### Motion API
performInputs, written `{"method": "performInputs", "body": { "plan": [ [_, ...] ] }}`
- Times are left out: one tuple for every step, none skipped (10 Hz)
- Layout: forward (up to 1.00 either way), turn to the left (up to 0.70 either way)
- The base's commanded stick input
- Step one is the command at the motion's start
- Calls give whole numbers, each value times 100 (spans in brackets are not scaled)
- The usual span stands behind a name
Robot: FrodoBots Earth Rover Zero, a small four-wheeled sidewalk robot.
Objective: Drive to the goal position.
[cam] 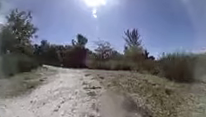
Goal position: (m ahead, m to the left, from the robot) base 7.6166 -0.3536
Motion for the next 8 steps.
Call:
{"method": "performInputs", "body": {
  "plan": [
    [85,24],
    [85,17],
    [85,0],
    [85,0],
    [85,0],
    [85,0],
    [85,0],
    [85,0]
  ]
}}
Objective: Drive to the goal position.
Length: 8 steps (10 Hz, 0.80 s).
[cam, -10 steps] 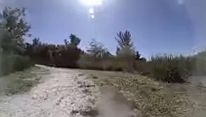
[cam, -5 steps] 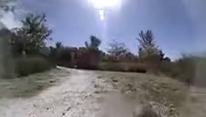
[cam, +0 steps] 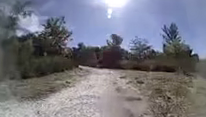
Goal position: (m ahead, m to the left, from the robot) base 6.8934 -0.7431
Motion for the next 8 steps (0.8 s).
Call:
{"method": "performInputs", "body": {
  "plan": [
    [85,0],
    [85,0],
    [85,0],
    [85,0],
    [85,0],
    [85,0],
    [85,0],
    [85,0]
  ]
}}
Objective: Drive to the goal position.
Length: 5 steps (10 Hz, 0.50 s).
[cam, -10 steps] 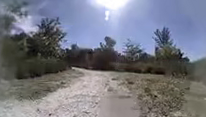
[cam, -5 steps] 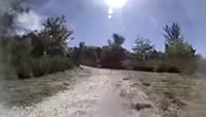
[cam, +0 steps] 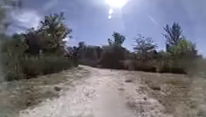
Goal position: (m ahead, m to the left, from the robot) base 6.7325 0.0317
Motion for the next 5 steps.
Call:
{"method": "performInputs", "body": {
  "plan": [
    [85,0],
    [85,0],
    [85,0],
    [85,0],
    [85,0]
  ]
}}
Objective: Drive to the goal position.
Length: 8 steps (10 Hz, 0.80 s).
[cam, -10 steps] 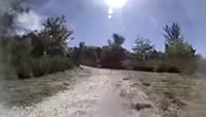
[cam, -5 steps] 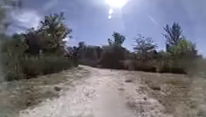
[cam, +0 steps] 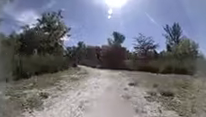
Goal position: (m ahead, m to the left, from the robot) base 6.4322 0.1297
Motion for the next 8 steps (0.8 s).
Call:
{"method": "performInputs", "body": {
  "plan": [
    [85,0],
    [85,0],
    [85,0],
    [85,0],
    [85,0],
    [85,0],
    [85,0],
    [85,0]
  ]
}}
